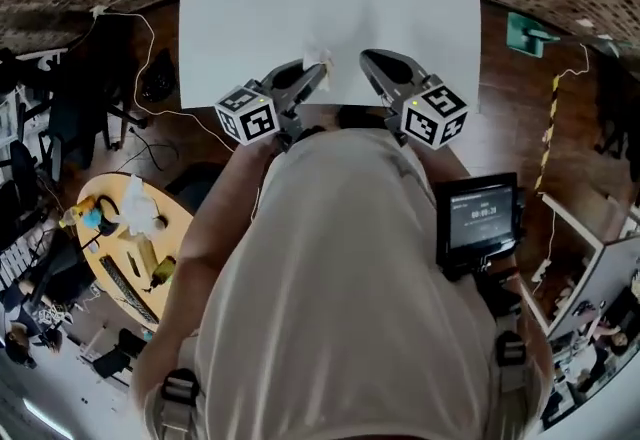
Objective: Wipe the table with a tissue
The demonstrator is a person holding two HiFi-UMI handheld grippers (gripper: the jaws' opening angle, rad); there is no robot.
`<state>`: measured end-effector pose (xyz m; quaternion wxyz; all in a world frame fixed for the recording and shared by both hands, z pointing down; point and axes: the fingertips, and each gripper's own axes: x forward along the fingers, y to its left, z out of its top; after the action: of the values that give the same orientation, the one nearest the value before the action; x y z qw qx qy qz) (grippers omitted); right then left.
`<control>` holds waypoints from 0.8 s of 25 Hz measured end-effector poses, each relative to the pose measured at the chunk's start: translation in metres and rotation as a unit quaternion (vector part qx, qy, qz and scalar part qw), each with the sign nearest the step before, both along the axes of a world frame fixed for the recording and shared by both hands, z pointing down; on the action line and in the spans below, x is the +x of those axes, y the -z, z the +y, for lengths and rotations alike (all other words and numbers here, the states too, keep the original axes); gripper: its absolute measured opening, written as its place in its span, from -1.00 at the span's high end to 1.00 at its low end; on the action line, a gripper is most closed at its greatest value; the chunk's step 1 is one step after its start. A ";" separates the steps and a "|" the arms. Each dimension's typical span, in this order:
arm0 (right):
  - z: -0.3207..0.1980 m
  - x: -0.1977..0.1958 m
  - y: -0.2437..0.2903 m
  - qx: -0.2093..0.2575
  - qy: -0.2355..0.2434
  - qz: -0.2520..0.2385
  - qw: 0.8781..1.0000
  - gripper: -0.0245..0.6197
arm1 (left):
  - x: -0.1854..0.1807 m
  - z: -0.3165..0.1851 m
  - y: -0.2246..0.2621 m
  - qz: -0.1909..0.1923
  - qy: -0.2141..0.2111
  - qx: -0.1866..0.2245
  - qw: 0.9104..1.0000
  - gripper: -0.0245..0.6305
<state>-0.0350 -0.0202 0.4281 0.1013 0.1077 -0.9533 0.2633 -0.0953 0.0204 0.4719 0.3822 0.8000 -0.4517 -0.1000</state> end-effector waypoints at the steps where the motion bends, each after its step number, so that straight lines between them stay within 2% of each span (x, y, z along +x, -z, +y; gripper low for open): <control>1: 0.013 -0.007 0.001 0.014 0.025 0.006 1.000 0.90 | -0.010 0.008 0.000 -0.005 0.021 0.002 1.000 0.72; 4: 0.037 -0.025 0.007 0.038 0.084 0.006 0.996 0.90 | -0.033 0.023 0.003 -0.034 0.076 0.011 0.997 0.72; 6: 0.046 -0.032 0.013 0.043 0.098 0.003 0.994 0.90 | -0.044 0.033 0.011 -0.083 0.098 0.023 0.991 0.72; 9: 0.054 -0.036 0.022 0.055 0.098 0.006 0.994 0.90 | -0.049 0.048 0.027 -0.173 0.105 0.046 0.978 0.72; 11: 0.060 -0.037 0.026 0.074 0.100 0.011 0.992 0.90 | -0.050 0.056 0.035 -0.207 0.106 0.060 0.971 0.72; 15: 0.076 -0.038 0.031 0.105 0.106 0.016 0.989 0.90 | -0.047 0.067 0.042 -0.230 0.100 0.085 0.964 0.72; 20: 0.112 -0.048 0.038 0.120 0.104 0.008 0.987 0.90 | -0.050 0.095 0.045 -0.230 0.088 0.101 0.964 0.72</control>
<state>-0.0828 0.0916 0.3897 0.1226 0.0212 -0.9831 0.1345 -0.1452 0.1158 0.4272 0.1753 0.7929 -0.5836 0.0081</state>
